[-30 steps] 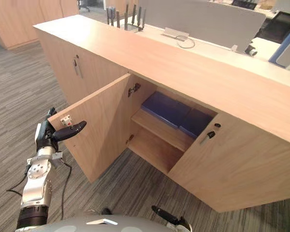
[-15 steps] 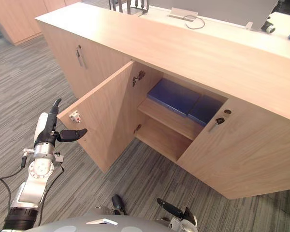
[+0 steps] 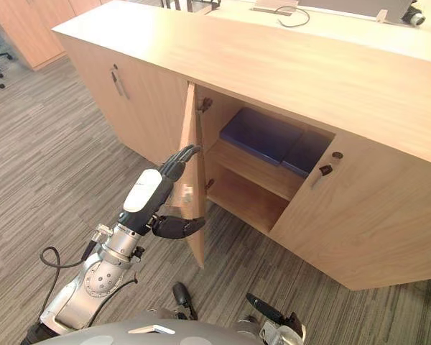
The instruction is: Walk over to the cabinet, pick up the folder, carry it to the office cabinet, place the folder inside the office cabinet, then close the office cabinet door
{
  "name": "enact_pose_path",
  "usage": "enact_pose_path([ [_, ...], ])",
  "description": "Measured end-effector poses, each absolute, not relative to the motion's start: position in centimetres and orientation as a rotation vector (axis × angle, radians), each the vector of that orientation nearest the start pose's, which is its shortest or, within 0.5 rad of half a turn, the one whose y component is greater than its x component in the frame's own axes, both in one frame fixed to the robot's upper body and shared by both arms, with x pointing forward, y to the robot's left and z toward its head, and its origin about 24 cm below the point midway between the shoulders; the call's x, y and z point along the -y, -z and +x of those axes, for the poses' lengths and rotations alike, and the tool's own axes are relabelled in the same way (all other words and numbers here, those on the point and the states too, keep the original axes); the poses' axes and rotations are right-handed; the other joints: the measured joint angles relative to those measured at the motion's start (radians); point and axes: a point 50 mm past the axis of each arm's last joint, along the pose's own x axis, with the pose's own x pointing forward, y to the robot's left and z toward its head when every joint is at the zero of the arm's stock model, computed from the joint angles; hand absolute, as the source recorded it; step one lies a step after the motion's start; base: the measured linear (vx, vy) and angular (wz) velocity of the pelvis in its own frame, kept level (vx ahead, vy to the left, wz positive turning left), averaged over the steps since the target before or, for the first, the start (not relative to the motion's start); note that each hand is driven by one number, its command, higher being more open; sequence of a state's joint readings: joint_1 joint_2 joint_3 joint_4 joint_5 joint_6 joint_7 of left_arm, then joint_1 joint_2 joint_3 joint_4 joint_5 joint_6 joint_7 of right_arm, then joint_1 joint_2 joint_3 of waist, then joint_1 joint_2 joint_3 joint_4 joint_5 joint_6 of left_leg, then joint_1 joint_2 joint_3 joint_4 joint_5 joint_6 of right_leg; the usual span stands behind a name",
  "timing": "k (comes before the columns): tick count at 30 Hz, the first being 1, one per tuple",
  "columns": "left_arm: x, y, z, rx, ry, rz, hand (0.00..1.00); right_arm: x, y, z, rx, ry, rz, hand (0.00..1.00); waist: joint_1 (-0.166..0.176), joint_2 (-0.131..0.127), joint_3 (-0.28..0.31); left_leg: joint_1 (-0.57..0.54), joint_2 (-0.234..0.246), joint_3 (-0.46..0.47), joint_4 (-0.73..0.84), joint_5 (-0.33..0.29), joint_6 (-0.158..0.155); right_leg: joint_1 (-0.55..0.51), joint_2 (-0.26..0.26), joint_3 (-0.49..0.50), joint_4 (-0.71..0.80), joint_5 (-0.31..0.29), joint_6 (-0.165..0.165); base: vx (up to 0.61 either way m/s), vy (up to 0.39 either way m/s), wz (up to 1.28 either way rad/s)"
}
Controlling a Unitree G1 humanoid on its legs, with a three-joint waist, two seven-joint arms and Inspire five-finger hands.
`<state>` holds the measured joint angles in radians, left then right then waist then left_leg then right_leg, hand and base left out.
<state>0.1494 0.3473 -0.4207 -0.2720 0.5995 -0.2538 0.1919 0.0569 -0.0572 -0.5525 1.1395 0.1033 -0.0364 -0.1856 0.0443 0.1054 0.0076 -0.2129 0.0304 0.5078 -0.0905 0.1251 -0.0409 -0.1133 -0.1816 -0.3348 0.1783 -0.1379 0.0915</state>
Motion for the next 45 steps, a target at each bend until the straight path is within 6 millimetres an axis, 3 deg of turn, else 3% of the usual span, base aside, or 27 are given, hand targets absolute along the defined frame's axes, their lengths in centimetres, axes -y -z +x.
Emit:
enact_pose_path([
  [1, -9.9, -7.3, 19.4, 0.482, 0.345, 0.741, 1.00, 23.6, 16.3, 6.5, -1.126, 0.775, 0.239, 1.00, -0.004, -0.003, -0.001, -0.013, -0.008, -0.018, 0.001, -0.035, -0.044, -0.007, -0.010, -0.001, -0.005, -0.001, -0.002, 0.02, 0.044, 0.28],
  [2, -10.0, -7.0, 19.5, 0.465, 0.344, 0.742, 1.00, 23.3, 16.4, 6.5, -1.138, 0.774, 0.251, 1.00, 0.004, -0.036, 0.011, -0.034, -0.027, -0.058, 0.084, -0.049, 0.037, -0.018, -0.047, -0.006, -0.020, 0.011, -0.011, 0.04, 0.038, 0.06],
  [3, -10.0, -6.4, 19.7, 0.438, 0.353, 0.748, 1.00, 23.8, 16.4, 6.4, -1.139, 0.779, 0.238, 1.00, -0.002, -0.021, 0.008, -0.045, -0.015, -0.138, 0.196, -0.067, 0.095, -0.012, -0.049, -0.006, -0.008, 0.022, 0.006, 0.11, -0.024, -0.05],
  [4, -10.1, -6.2, 19.7, 0.427, 0.357, 0.751, 1.00, 24.2, 16.2, 6.5, -1.129, 0.785, 0.230, 1.00, -0.008, -0.007, 0.007, -0.040, -0.016, -0.173, 0.190, -0.076, 0.079, -0.011, -0.036, -0.005, -0.003, 0.021, 0.009, 0.14, -0.049, 0.07],
  [5, -10.1, -5.9, 19.8, 0.409, 0.360, 0.756, 1.00, 24.3, 16.2, 6.5, -1.132, 0.795, 0.241, 1.00, -0.036, 0.005, -0.001, -0.037, -0.023, -0.195, 0.165, -0.073, 0.080, -0.008, -0.035, -0.016, -0.009, 0.024, 0.008, 0.15, -0.034, 0.19],
  [7, -9.9, -6.0, 20.2, 0.416, 0.365, 0.760, 1.00, 24.1, 16.3, 6.4, -1.139, 0.806, 0.260, 1.00, -0.051, 0.006, -0.001, -0.012, -0.034, -0.211, 0.106, -0.048, 0.081, 0.000, -0.032, -0.027, -0.016, 0.024, 0.009, 0.07, -0.003, 0.22],
  [10, -8.2, -6.7, 20.4, 0.467, 0.405, 0.727, 1.00, 23.6, 16.6, 5.6, -1.165, 0.823, 0.285, 1.00, -0.065, -0.005, 0.005, 0.032, -0.043, -0.249, 0.004, 0.004, 0.080, 0.029, -0.024, -0.071, -0.026, 0.025, 0.008, 0.02, -0.013, 0.40],
  [14, -5.5, -6.6, 19.2, 0.479, 0.484, 0.637, 1.00, 23.3, 16.7, 4.9, -1.171, 0.831, 0.289, 1.00, -0.067, -0.022, 0.013, 0.045, -0.053, -0.271, 0.000, 0.005, 0.081, 0.059, -0.025, -0.074, -0.044, 0.025, 0.007, 0.00, 0.013, 0.17],
  [18, -3.3, -5.8, 17.6, 0.411, 0.590, 0.484, 1.00, 23.2, 16.7, 4.5, -1.167, 0.824, 0.272, 1.00, -0.069, -0.029, 0.012, 0.070, -0.051, -0.268, 0.000, 0.000, 0.085, 0.083, -0.023, -0.063, -0.048, 0.045, -0.010, -0.02, 0.042, -0.03],
  [20, -3.4, -4.2, 17.1, 0.319, 0.606, 0.443, 1.00, 23.1, 16.6, 5.0, -1.153, 0.814, 0.264, 1.00, -0.072, -0.035, 0.017, 0.091, -0.050, -0.264, -0.001, -0.008, 0.080, 0.101, -0.018, -0.054, -0.055, 0.046, -0.011, -0.05, 0.035, -0.14],
  [21, -3.7, -2.6, 16.8, 0.232, 0.619, 0.440, 1.00, 22.9, 16.6, 5.1, -1.151, 0.813, 0.270, 1.00, -0.074, -0.053, 0.025, 0.105, -0.046, -0.259, -0.001, -0.010, 0.079, 0.112, -0.013, -0.045, -0.058, 0.044, -0.013, -0.06, 0.019, -0.15],
  [22, -3.9, -1.7, 16.6, 0.187, 0.622, 0.445, 1.00, 22.8, 16.6, 5.2, -1.149, 0.808, 0.267, 1.00, -0.073, -0.054, 0.025, 0.112, -0.043, -0.255, -0.001, -0.011, 0.079, 0.116, -0.011, -0.043, -0.061, 0.042, -0.017, -0.10, -0.002, -0.20],
  [24, -5.7, 3.0, 15.5, -0.055, 0.620, 0.484, 1.00, 22.4, 16.6, 5.5, -1.143, 0.784, 0.257, 1.00, -0.072, -0.067, 0.025, 0.119, -0.029, -0.240, -0.001, -0.009, 0.076, 0.116, 0.001, -0.039, -0.078, 0.032, -0.028, -0.11, -0.026, -0.17],
  [25, -6.2, 4.2, 15.2, -0.125, 0.612, 0.492, 1.00, 22.4, 16.5, 5.5, -1.139, 0.782, 0.255, 1.00, -0.073, -0.067, 0.025, 0.118, -0.026, -0.237, -0.001, -0.006, 0.074, 0.116, 0.005, -0.039, -0.079, 0.032, -0.028, -0.06, -0.028, -0.08],
  [27, -8.5, 8.7, 13.6, -0.403, 0.559, 0.517, 1.00, 22.3, 16.6, 5.3, -1.142, 0.782, 0.257, 1.00, -0.071, -0.073, 0.025, 0.116, -0.016, -0.233, -0.001, 0.004, 0.067, 0.120, 0.010, -0.045, -0.094, 0.035, -0.014, -0.02, -0.010, -0.01],
  [30, -11.4, 12.4, 11.5, -0.672, 0.471, 0.510, 1.00, 22.0, 16.7, 4.9, -1.156, 0.783, 0.263, 1.00, -0.073, -0.088, 0.023, 0.113, -0.013, -0.240, -0.001, 0.008, 0.066, 0.125, 0.012, -0.060, -0.096, 0.035, -0.006, 0.03, -0.018, 0.08],
  [34, -12.1, 13.4, 12.2, -0.735, 0.420, 0.520, 1.00, 21.6, 16.8, 4.8, -1.164, 0.784, 0.282, 1.00, -0.065, -0.099, 0.025, 0.117, -0.026, -0.253, -0.001, 0.007, 0.068, 0.143, 0.007, -0.072, -0.106, 0.047, 0.007, 0.07, 0.009, 0.13],
  [38, -14.1, 14.2, 12.6, -0.806, 0.350, 0.566, 1.00, 20.8, 16.9, 5.4, -1.160, 0.755, 0.307, 1.00, -0.075, -0.123, 0.031, 0.126, -0.027, -0.242, -0.001, 0.003, 0.064, 0.152, 0.008, -0.059, -0.110, 0.049, 0.008, 0.06, -0.001, -0.07],
  [45, -14.7, 15.0, 12.7, -0.889, 0.325, 0.577, 1.00, 20.8, 16.9, 5.5, -1.155, 0.735, 0.309, 1.00, -0.076, -0.123, 0.036, 0.164, -0.021, -0.210, -0.002, -0.015, 0.049, 0.169, 0.011, -0.032, -0.111, 0.037, -0.011, 0.04, -0.001, -0.14],
])
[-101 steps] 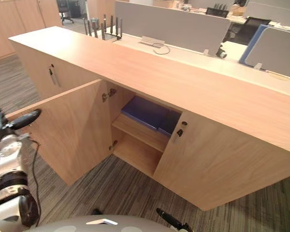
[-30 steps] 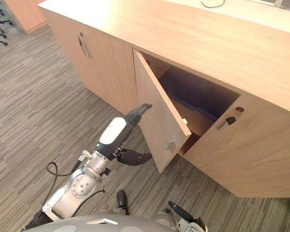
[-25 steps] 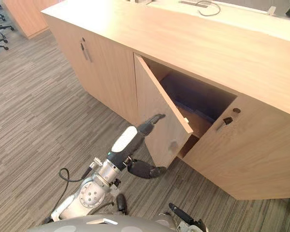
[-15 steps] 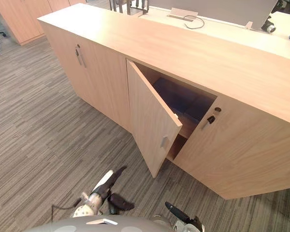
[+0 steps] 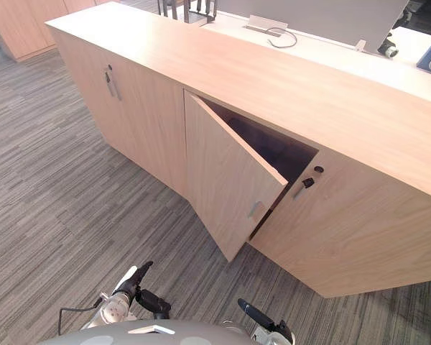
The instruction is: Walk over to the cabinet, pick up the folder, carry it to the office cabinet, place the folder inside the office cabinet, then close the office cabinet door
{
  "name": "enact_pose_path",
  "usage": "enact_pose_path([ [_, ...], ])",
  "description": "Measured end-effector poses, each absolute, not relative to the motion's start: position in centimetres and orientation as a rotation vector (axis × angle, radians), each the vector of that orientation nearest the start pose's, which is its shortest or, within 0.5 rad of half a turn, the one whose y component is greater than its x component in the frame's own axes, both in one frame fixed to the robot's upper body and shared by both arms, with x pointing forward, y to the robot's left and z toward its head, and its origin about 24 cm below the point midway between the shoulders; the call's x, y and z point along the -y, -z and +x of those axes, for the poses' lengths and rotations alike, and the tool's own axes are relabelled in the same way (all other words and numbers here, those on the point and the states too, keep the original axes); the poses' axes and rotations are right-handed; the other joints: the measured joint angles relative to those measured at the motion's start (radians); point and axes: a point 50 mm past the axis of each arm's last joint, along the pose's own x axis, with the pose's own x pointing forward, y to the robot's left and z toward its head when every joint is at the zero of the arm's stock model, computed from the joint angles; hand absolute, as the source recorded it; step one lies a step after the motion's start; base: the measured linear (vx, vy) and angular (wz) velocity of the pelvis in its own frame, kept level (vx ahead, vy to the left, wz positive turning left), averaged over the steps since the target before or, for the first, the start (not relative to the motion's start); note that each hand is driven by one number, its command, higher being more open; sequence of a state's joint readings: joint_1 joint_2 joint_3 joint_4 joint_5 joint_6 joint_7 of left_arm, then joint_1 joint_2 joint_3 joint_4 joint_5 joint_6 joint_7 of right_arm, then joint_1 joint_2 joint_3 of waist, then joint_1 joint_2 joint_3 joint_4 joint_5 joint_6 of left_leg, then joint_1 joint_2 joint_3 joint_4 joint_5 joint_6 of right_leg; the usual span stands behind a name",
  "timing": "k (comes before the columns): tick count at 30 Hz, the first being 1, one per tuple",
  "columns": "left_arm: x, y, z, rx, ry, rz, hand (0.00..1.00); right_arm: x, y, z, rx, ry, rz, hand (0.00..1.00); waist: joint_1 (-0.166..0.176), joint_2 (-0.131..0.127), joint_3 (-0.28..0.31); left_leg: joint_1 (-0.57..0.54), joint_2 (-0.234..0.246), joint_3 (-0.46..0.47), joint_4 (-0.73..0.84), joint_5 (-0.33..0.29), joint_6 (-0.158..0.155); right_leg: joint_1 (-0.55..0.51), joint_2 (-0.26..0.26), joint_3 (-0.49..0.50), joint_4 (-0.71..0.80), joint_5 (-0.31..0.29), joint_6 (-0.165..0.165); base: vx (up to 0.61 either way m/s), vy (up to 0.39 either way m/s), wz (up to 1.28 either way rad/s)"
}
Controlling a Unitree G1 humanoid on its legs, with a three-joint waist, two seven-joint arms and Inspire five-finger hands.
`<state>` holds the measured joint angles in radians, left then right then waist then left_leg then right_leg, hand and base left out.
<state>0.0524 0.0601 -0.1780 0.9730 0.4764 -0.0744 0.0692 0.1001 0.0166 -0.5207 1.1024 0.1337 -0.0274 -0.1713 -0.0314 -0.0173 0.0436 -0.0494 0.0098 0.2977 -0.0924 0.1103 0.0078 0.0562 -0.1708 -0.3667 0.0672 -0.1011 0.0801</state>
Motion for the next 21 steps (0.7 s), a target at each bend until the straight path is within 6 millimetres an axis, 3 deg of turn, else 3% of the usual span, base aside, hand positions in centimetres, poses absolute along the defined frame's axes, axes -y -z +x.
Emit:
enact_pose_path([
  [10, -13.4, 15.3, 12.5, -0.938, 0.283, 0.397, 1.00, 20.3, 16.9, 6.2, -1.162, 0.688, 0.313, 1.00, 0.000, -0.017, 0.010, 0.005, -0.013, -0.027, 0.000, 0.003, 0.003, 0.026, -0.001, -0.024, 0.001, -0.002, -0.001, 0.04, 0.006, 0.08],
  [15, -15.1, 15.5, 12.3, -0.984, 0.132, 0.289, 1.00, 19.2, 16.9, 7.7, -1.153, 0.574, 0.282, 1.00, 0.004, -0.027, 0.015, 0.037, -0.016, -0.041, 0.000, -0.004, -0.004, 0.068, -0.003, -0.044, 0.002, -0.009, -0.011, 0.00, 0.014, 0.09],
  [21, -17.4, 15.5, 12.1, -1.004, -0.140, 0.122, 1.00, 18.3, 16.8, 8.5, -1.137, 0.499, 0.264, 1.00, 0.025, -0.043, 0.018, 0.048, -0.019, -0.022, 0.000, -0.020, 0.016, 0.075, -0.020, -0.052, 0.002, -0.012, -0.016, -0.01, 0.035, 0.00],
])
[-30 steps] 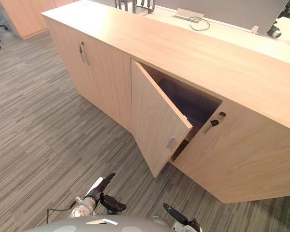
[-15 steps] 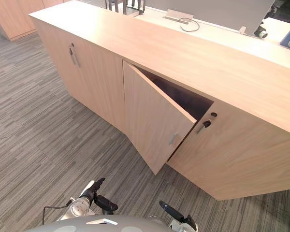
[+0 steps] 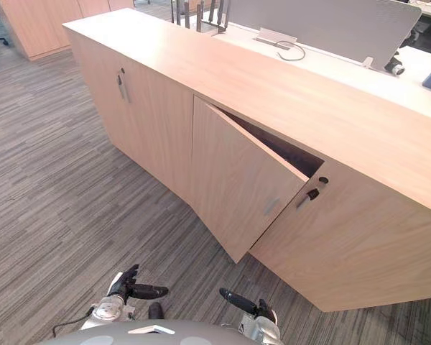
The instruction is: Walk over to the cabinet, pick up the folder, carry it to the office cabinet, place the folder inside the office cabinet, then close the office cabinet door
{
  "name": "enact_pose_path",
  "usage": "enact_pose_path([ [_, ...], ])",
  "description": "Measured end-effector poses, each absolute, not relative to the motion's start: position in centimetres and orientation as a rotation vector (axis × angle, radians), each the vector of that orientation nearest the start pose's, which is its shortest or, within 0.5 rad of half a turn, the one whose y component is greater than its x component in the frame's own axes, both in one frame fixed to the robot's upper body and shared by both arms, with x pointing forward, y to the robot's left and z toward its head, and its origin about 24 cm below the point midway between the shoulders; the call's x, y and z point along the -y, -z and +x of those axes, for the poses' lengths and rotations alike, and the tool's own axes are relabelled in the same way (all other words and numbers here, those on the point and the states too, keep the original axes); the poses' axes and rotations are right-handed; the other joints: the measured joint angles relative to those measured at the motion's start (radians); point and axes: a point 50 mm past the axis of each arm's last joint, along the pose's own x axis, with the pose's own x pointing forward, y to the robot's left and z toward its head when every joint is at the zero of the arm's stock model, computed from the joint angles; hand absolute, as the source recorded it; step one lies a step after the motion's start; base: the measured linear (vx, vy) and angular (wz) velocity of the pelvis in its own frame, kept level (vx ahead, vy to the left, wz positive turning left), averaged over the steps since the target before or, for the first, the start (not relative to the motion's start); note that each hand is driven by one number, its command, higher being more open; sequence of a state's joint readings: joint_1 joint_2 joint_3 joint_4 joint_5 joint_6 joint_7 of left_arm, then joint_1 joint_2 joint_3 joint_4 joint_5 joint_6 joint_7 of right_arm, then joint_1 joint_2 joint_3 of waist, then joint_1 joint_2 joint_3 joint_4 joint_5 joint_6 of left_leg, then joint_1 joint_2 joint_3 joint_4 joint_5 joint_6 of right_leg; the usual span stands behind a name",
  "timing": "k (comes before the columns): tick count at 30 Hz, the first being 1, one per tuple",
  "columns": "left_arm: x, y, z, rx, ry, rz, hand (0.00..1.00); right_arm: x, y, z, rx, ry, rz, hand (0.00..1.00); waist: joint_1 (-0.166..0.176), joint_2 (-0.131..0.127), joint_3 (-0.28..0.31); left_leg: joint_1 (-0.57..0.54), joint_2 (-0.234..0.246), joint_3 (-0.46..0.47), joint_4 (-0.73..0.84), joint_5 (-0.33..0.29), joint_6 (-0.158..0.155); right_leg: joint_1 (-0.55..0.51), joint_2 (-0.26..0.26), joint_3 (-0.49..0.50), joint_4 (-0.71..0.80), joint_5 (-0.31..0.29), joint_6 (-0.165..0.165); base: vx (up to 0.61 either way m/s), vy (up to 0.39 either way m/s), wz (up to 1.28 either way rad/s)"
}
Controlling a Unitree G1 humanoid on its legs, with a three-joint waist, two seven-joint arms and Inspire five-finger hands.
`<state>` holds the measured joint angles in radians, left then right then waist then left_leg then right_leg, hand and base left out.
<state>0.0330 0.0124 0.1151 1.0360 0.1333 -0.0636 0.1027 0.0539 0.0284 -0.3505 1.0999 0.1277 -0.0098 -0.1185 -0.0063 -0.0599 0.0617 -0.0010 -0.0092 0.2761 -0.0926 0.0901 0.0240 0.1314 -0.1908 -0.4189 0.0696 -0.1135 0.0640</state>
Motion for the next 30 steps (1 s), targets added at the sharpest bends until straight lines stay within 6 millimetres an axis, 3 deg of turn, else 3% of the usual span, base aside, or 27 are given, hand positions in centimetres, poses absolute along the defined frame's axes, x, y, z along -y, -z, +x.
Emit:
enact_pose_path([
  [6, -19.9, 15.6, 11.0, -0.997, -0.472, -0.179, 1.00, 17.2, 16.8, 8.7, -1.145, 0.433, 0.246, 1.00, 0.006, -0.034, 0.004, 0.027, -0.035, 0.011, 0.000, -0.034, 0.030, 0.020, -0.037, -0.004, 0.031, 0.005, 0.006, 0.08, 0.076, 0.00],
  [13, -20.5, 15.8, 9.8, -1.010, -0.489, -0.201, 1.00, 16.8, 16.9, 8.0, -1.155, 0.424, 0.255, 1.00, 0.005, -0.032, -0.025, 0.075, -0.026, 0.000, 0.000, -0.075, 0.032, 0.006, -0.046, 0.011, 0.136, 0.066, -0.027, 0.11, 0.072, 0.00],
  [16, -20.5, 15.8, 9.8, -1.001, -0.475, -0.231, 1.00, 17.0, 16.9, 7.8, -1.151, 0.429, 0.269, 1.00, 0.008, -0.024, -0.034, 0.085, -0.011, -0.013, 0.001, -0.087, 0.027, -0.008, -0.023, 0.027, 0.150, 0.072, -0.032, 0.14, -0.019, 0.06],
  [18, -20.3, 15.8, 9.7, -1.009, -0.466, -0.232, 1.00, 17.4, 17.0, 7.4, -1.151, 0.471, 0.302, 1.00, 0.007, -0.012, -0.041, 0.082, 0.002, -0.020, 0.001, -0.093, 0.018, -0.008, 0.028, 0.053, 0.088, 0.067, -0.035, 0.14, -0.102, 0.05],
  [22, -20.1, 16.0, 9.3, -1.020, -0.460, -0.237, 1.00, 18.1, 17.2, 6.5, -1.162, 0.572, 0.375, 1.00, 0.008, 0.002, -0.055, 0.076, 0.004, -0.014, 0.015, -0.102, 0.005, 0.013, 0.070, 0.080, 0.003, 0.069, -0.035, 0.11, -0.152, -0.02],
  [23, -20.0, 16.1, 9.1, -1.026, -0.472, -0.259, 1.00, 18.4, 17.2, 6.4, -1.166, 0.601, 0.393, 1.00, 0.011, 0.001, -0.057, 0.041, 0.020, -0.006, 0.105, -0.143, 0.002, 0.019, 0.070, 0.093, -0.001, 0.068, -0.032, 0.12, -0.144, -0.09],
  [25, -19.8, 16.1, 9.1, -1.020, -0.487, -0.294, 1.00, 19.2, 17.2, 6.3, -1.157, 0.654, 0.418, 1.00, 0.021, 0.030, -0.037, -0.047, 0.089, 0.011, 0.373, -0.249, -0.013, 0.047, 0.093, 0.098, 0.000, 0.070, -0.029, 0.10, -0.150, -0.16],
  [27, -19.6, 16.2, 8.9, -1.025, -0.494, -0.312, 1.00, 19.8, 17.1, 6.3, -1.145, 0.680, 0.423, 1.00, 0.034, 0.055, -0.029, -0.099, 0.153, -0.001, 0.565, -0.297, -0.026, 0.084, 0.125, 0.105, -0.002, 0.070, -0.029, 0.05, -0.129, -0.24],
  [29, -19.6, 16.2, 8.5, -1.032, -0.495, -0.312, 1.00, 19.8, 17.1, 6.4, -1.144, 0.665, 0.406, 1.00, 0.045, 0.051, -0.019, -0.139, 0.177, -0.030, 0.675, -0.305, -0.031, 0.099, 0.126, 0.154, -0.004, 0.068, -0.033, 0.04, -0.062, -0.30],
  [30, -19.4, 16.3, 8.5, -1.032, -0.497, -0.318, 1.00, 19.9, 17.0, 6.6, -1.139, 0.659, 0.398, 1.00, 0.050, 0.056, -0.017, -0.140, 0.176, -0.046, 0.673, -0.338, -0.035, 0.097, 0.125, 0.173, -0.004, 0.065, -0.037, 0.04, 0.000, -0.44],
])
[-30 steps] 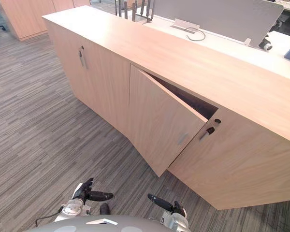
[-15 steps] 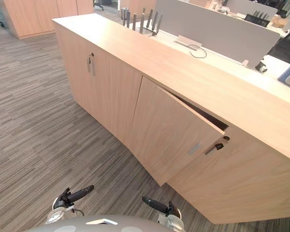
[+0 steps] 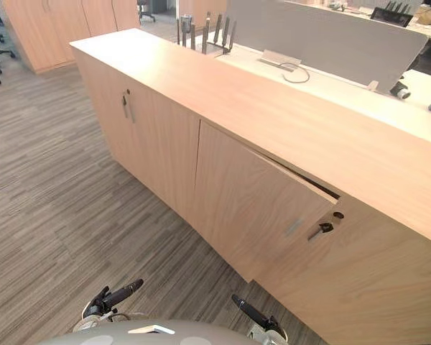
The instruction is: Walk over to the cabinet, pick up the folder, carry it to the office cabinet, place the folder inside the office cabinet, then close the office cabinet door
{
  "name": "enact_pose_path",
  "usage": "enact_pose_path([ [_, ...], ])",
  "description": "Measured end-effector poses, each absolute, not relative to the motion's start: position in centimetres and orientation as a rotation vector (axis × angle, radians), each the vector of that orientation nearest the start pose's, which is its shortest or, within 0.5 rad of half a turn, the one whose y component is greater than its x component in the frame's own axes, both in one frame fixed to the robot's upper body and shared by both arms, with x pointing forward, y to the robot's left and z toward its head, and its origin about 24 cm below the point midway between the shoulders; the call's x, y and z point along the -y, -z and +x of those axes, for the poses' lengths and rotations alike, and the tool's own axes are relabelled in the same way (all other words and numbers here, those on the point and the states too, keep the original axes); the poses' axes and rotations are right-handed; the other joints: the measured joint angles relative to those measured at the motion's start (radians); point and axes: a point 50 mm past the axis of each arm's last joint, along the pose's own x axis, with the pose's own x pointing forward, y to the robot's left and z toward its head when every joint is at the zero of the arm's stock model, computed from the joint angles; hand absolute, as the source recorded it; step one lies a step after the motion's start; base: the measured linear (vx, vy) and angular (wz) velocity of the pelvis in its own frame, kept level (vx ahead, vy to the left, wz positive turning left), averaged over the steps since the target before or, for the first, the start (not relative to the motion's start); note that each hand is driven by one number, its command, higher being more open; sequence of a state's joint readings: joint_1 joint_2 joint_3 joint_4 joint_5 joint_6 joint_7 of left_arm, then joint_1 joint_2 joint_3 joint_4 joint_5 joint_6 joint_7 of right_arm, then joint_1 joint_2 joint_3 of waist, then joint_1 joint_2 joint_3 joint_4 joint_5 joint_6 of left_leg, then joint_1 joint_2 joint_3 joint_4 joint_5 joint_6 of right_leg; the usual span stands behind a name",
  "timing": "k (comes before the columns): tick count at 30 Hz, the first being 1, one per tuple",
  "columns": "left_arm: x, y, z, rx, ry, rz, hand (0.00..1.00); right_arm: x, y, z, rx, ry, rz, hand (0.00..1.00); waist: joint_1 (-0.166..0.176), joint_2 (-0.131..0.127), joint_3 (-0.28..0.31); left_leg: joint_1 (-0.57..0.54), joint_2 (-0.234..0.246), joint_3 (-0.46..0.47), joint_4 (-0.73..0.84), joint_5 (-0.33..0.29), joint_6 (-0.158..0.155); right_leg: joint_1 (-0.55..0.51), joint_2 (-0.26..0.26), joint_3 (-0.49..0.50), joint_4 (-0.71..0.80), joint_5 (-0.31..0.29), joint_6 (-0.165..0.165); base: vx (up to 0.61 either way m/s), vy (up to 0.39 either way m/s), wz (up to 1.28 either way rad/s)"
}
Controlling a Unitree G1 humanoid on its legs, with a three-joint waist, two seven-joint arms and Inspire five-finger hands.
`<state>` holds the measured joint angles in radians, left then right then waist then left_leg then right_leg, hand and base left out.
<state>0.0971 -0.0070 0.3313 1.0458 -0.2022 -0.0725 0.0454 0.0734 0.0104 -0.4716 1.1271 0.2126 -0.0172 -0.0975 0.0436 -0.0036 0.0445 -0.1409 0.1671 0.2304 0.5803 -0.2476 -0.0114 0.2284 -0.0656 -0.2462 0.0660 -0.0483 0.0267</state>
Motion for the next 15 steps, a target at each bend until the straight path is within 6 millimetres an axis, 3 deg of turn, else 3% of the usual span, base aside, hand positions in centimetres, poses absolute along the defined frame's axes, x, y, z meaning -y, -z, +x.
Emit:
enact_pose_path([
  [1, -19.1, 16.3, 8.5, -1.037, -0.494, -0.328, 1.00, 20.2, 16.9, 7.1, -1.126, 0.641, 0.374, 1.00, 0.006, 0.013, 0.008, -0.005, -0.005, -0.049, -0.036, -0.022, -0.004, -0.007, 0.000, 0.032, 0.000, -0.008, -0.010, 0.03, 0.060, -0.50],
  [2, -18.7, 16.4, 8.6, -1.032, -0.496, -0.345, 1.00, 20.5, 16.7, 7.6, -1.115, 0.620, 0.350, 1.00, 0.008, 0.029, 0.011, 0.006, -0.019, -0.134, -0.135, 0.003, -0.012, -0.025, 0.000, 0.051, 0.005, -0.015, -0.001, 0.01, 0.106, -0.59],
  [3, -18.9, 16.3, 8.5, -1.024, -0.518, -0.366, 1.00, 20.4, 16.6, 8.1, -1.108, 0.592, 0.328, 1.00, 0.009, 0.031, 0.016, 0.026, -0.037, -0.149, -0.184, 0.038, -0.045, -0.033, -0.009, 0.062, 0.007, -0.026, 0.015, 0.00, 0.100, -0.50],
  [6, -19.6, 16.3, 8.2, -1.018, -0.558, -0.380, 1.00, 19.4, 16.7, 8.5, -1.118, 0.504, 0.286, 1.00, 0.005, -0.001, 0.029, 0.046, -0.093, -0.171, -0.204, 0.057, -0.042, -0.039, -0.054, 0.063, 0.000, -0.034, 0.024, -0.01, 0.091, -0.30],
  [12, -20.3, 16.2, 8.5, -1.023, -0.534, -0.303, 1.00, 18.3, 16.8, 8.7, -1.143, 0.405, 0.235, 1.00, 0.010, -0.042, -0.004, 0.096, -0.129, -0.035, -0.342, 0.125, -0.022, -0.106, -0.108, 0.142, -0.040, -0.036, 0.029, -0.08, 0.062, -0.64],
  [15, -19.8, 16.0, 9.3, -1.022, -0.422, -0.176, 1.00, 18.4, 17.0, 7.9, -1.157, 0.446, 0.270, 1.00, 0.003, -0.046, -0.011, 0.154, -0.157, -0.034, -0.463, 0.195, -0.029, -0.105, -0.122, 0.143, -0.052, -0.035, 0.058, -0.09, -0.012, -0.12],
])
